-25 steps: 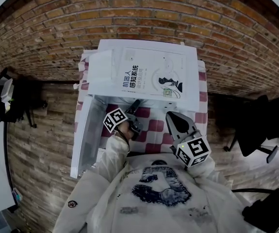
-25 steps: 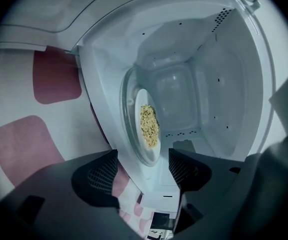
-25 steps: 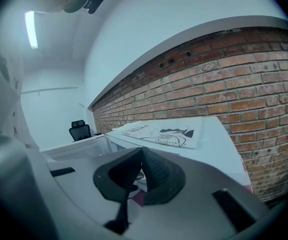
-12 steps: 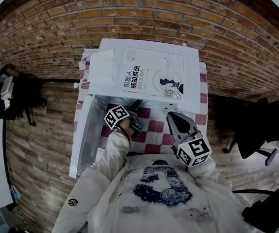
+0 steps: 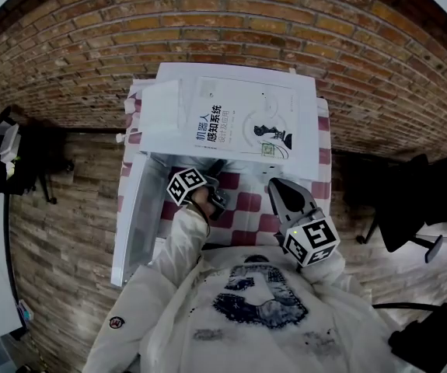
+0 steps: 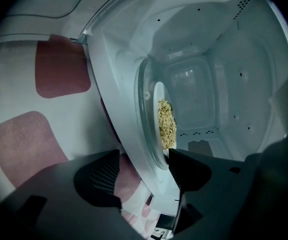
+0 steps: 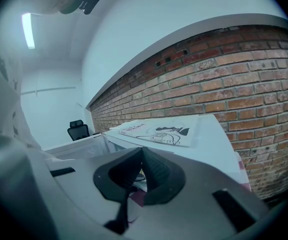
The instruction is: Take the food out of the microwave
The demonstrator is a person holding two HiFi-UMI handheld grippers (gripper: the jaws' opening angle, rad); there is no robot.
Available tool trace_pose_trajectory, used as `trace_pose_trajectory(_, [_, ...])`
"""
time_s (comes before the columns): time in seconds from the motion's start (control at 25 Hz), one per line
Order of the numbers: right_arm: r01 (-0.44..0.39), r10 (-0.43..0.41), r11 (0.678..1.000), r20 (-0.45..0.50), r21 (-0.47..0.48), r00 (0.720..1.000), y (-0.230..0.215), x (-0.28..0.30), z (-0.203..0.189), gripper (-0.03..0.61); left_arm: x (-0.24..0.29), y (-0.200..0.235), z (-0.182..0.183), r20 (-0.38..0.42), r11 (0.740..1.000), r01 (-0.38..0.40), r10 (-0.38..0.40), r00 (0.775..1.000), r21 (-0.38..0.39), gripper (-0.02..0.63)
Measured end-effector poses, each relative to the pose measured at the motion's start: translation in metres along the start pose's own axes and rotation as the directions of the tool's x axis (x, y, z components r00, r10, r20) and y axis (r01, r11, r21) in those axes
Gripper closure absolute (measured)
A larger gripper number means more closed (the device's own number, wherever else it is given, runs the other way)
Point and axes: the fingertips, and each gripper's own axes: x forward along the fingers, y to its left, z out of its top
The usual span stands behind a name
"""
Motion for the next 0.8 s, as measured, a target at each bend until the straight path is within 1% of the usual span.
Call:
trace_pose_trajectory(0.16, [-0.007,0.007,1.000,-0.002,0.005,1.000,0.002,0.002,-0.001,0.565,-0.007,0.005,0.002,0.023,1.000,0.004,-0.003,1.000,-0.025,0.298])
trace_pose_trajectory(0.32, [-0.013,0.013,1.000,-0.006,0.017,1.000,0.006,0.003,-0.004,0.565,-0.011,0.009,-0.001,0.014,0.999,0.021,-0.021,1.000,-0.047,0.298])
trace_pose_trajectory(0.52, [-0.019,0.020,1.000,-0.008,0.018,1.000,0.009,0.005,-0.004,0.565,-0.016,0.011,-0.002,0.026,0.997,0.034,-0.032,0.999,-0.072,0.300])
trace_pose_trajectory(0.68, [-0.020,0.021,0.999,-0.013,0.024,1.000,0.011,0.005,-0.005,0.565,-0.021,0.012,-0.002,0.034,0.995,0.045,-0.042,0.999,-0.089,0.316])
trace_pose_trajectory(0.8, [-0.019,0.020,0.999,-0.014,0.030,1.000,0.011,0.005,-0.006,0.565,-0.023,0.011,-0.002,0.037,0.995,0.046,-0.043,0.998,-0.087,0.329])
